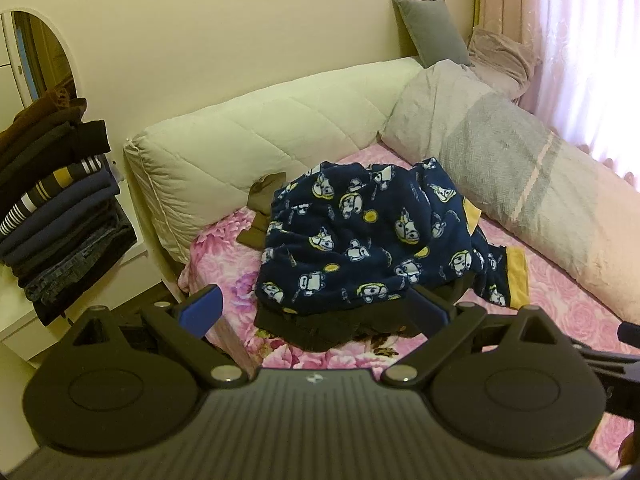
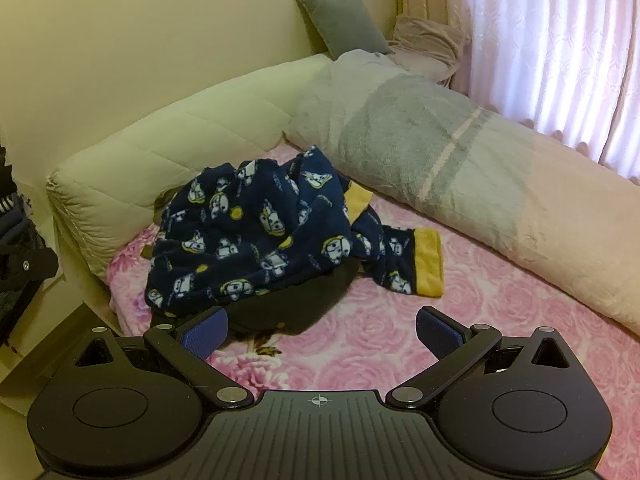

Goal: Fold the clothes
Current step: 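Approach the crumpled navy fleece pants on the bed with both tools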

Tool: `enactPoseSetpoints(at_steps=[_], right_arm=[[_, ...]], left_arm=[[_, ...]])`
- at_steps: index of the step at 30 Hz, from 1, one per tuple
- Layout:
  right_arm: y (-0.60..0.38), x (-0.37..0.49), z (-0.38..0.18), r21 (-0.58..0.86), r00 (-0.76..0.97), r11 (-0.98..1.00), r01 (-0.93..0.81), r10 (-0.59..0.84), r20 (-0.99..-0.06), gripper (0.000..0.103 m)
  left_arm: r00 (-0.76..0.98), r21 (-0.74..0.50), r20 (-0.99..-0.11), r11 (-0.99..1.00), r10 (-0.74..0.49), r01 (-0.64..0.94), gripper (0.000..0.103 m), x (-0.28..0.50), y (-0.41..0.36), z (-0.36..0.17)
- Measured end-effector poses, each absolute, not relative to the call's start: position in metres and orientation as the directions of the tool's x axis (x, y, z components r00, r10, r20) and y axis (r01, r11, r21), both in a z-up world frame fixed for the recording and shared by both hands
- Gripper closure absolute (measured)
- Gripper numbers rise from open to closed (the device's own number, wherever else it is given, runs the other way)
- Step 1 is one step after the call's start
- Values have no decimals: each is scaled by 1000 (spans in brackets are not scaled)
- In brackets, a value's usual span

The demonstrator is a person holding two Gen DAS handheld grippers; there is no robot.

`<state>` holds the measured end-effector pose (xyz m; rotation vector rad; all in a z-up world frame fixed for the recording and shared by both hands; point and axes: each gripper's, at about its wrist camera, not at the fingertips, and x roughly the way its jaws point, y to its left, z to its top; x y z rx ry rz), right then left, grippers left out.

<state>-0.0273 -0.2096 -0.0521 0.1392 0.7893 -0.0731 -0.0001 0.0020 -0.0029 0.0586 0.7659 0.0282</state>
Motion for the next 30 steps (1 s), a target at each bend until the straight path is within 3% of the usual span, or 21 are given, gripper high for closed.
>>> enactPoseSetpoints(at_steps=[30], right_arm=[[-194, -1, -38, 108, 726, 992, 70, 24, -688, 0]], left_arm=[[713, 54, -699, 998, 52, -20, 6, -4, 22, -17]])
